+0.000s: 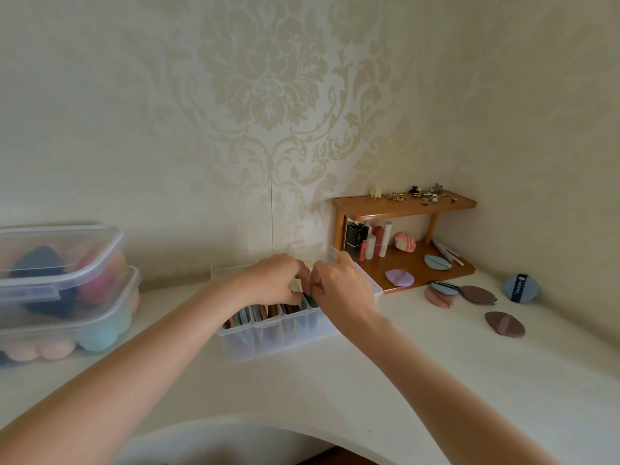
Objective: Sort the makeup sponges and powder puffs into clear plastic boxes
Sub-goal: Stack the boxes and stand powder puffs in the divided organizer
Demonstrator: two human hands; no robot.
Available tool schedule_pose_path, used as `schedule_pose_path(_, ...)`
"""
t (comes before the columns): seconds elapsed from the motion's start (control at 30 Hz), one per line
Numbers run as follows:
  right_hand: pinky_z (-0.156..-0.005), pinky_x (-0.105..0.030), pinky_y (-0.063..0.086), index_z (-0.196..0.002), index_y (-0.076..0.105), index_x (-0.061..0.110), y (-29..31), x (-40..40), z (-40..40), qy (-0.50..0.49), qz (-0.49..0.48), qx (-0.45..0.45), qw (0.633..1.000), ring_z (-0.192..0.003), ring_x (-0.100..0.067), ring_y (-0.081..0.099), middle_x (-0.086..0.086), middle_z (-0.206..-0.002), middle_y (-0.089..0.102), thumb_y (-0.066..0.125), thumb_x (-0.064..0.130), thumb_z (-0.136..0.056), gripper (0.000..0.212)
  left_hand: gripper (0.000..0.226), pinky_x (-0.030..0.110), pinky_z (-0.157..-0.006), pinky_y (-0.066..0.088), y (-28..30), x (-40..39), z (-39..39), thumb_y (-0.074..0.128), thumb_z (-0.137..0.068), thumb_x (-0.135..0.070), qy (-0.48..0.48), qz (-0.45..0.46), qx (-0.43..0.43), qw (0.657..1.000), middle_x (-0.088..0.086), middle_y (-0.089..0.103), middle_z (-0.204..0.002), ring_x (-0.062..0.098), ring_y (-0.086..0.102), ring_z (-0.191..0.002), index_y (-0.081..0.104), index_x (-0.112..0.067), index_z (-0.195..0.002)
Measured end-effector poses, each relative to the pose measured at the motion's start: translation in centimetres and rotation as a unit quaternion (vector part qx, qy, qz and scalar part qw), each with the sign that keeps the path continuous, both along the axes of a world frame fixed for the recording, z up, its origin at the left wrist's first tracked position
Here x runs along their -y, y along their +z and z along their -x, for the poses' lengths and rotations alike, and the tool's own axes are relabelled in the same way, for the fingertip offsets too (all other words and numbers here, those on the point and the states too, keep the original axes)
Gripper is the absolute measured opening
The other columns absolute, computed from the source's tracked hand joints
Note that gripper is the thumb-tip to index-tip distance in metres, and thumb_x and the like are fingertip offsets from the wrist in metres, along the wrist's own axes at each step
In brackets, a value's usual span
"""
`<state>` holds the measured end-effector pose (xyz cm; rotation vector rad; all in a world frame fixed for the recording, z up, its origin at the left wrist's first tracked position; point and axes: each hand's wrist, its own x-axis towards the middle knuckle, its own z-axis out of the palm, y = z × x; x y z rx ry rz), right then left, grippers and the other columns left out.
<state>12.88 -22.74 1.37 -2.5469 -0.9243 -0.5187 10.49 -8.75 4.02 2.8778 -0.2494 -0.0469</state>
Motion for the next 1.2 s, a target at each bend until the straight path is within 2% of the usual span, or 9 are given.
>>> schedule_pose_path(0.13,-0.081,-0.037,0.051,-0.101,0.068,0.01,-0.2,-0.2,-1.1,0.025,0.057,-0.054,0.997,-0.097,-0.026,0.058,-0.013,-0.098,0.068,0.042,0.02,-0.094,0.029,0.019,0.028,-0.093,0.044,0.1,-0.2,0.1,0.062,-0.081,-0.014,-0.004,0.004,-0.009,1.0,-0.004,0.062,-0.112,0.014,0.053,-0.108,0.067,-0.018,-0.099)
schedule_pose_path(0.23,-0.085,-0.035,0.049,-0.103,0.07,0.012,0.1,0.5,-1.4,0.061,0.09,-0.06,0.992,-0.095,-0.021,0.056,-0.01,-0.099,0.07,0.04,0.018,-0.094,0.031,0.018,0.009,-0.069,0.038,0.2,-0.2,0.2,0.062,-0.081,-0.012,-0.006,0.02,-0.01,1.0,-0.016,0.056,-0.089,0.007,0.053,-0.085,0.067,-0.018,-0.098)
schedule_pose_path(0.37,-0.072,-0.011,0.046,-0.098,0.07,0.009,1.7,2.3,-2.7,0.069,-0.087,-0.069,0.991,-0.07,0.004,0.058,-0.002,-0.089,0.073,0.049,0.01,-0.092,0.021,0.024,0.013,-0.071,0.039,0.4,-0.3,-0.1,0.061,-0.081,-0.008,-0.022,0.05,-0.027,0.998,-0.011,0.067,-0.102,0.007,0.056,-0.094,0.062,-0.021,-0.102)
schedule_pose_path(0.47,-0.082,-0.028,0.049,-0.103,0.067,0.008,2.3,4.3,-4.8,-0.043,-0.129,-0.043,0.99,-0.094,-0.018,0.061,-0.008,-0.096,0.071,0.045,0.009,-0.094,0.023,0.035,0.015,-0.076,0.042,0.5,-0.3,-0.1,0.057,-0.082,-0.006,-0.038,0.036,-0.039,0.998,-0.009,0.068,-0.108,0.005,0.055,-0.093,0.066,-0.024,-0.111)
schedule_pose_path(0.63,-0.102,-0.04,0.034,-0.124,0.055,0.021,-2.1,7.4,-9.2,-0.175,0.13,-0.143,0.965,-0.121,-0.03,0.043,-0.009,-0.129,0.053,0.038,0.018,-0.097,0.032,0.032,0.012,-0.07,0.033,0.4,0.0,0.0,0.053,-0.084,-0.007,-0.058,-0.001,-0.031,0.998,-0.01,0.062,-0.1,-0.003,0.047,-0.08,0.071,-0.023,-0.106)
schedule_pose_path(0.77,-0.11,-0.039,0.03,-0.144,0.032,0.027,-4.1,8.4,-9.1,-0.188,0.161,-0.185,0.951,-0.136,-0.032,0.026,-0.007,-0.152,0.027,0.034,0.026,-0.1,0.044,0.031,0.003,-0.06,0.031,0.4,-0.1,-0.1,0.053,-0.086,-0.008,-0.061,-0.006,-0.03,0.998,-0.014,0.053,-0.096,-0.015,0.043,-0.068,0.069,-0.021,-0.108)
schedule_pose_path(0.9,-0.095,-0.032,0.047,-0.13,0.05,0.008,-2.8,8.4,-8.8,-0.184,0.114,-0.081,0.973,-0.112,-0.025,0.055,-0.011,-0.126,0.056,0.041,0.015,-0.098,0.033,0.029,-0.002,-0.059,0.035,0.5,0.0,-0.2,0.054,-0.085,-0.006,-0.061,0.007,-0.037,0.997,-0.009,0.06,-0.101,-0.026,0.044,-0.059,0.069,-0.018,-0.107)
schedule_pose_path(1.03,-0.062,-0.02,0.045,-0.098,0.065,0.004,-0.5,7.5,-8.0,-0.16,-0.061,-0.053,0.984,-0.075,-0.017,0.058,-0.011,-0.093,0.067,0.05,0.012,-0.094,0.017,0.026,0.019,-0.079,0.04,0.3,-0.3,-0.2,0.057,-0.085,-0.011,-0.051,-0.003,-0.034,0.998,-0.009,0.06,-0.106,0.001,0.051,-0.094,0.069,-0.023,-0.104)
schedule_pose_path(1.2,-0.062,-0.033,0.053,-0.08,0.063,-0.001,2.5,4.4,-2.9,0.0,-0.277,0.064,0.959,-0.065,-0.025,0.061,-0.012,-0.072,0.067,0.063,0.001,-0.083,0.004,0.025,0.035,-0.094,0.044,0.0,-0.1,-0.1,0.06,-0.08,-0.008,-0.047,-0.014,-0.009,0.999,-0.002,0.058,-0.109,0.016,0.053,-0.104,0.071,-0.019,-0.099)
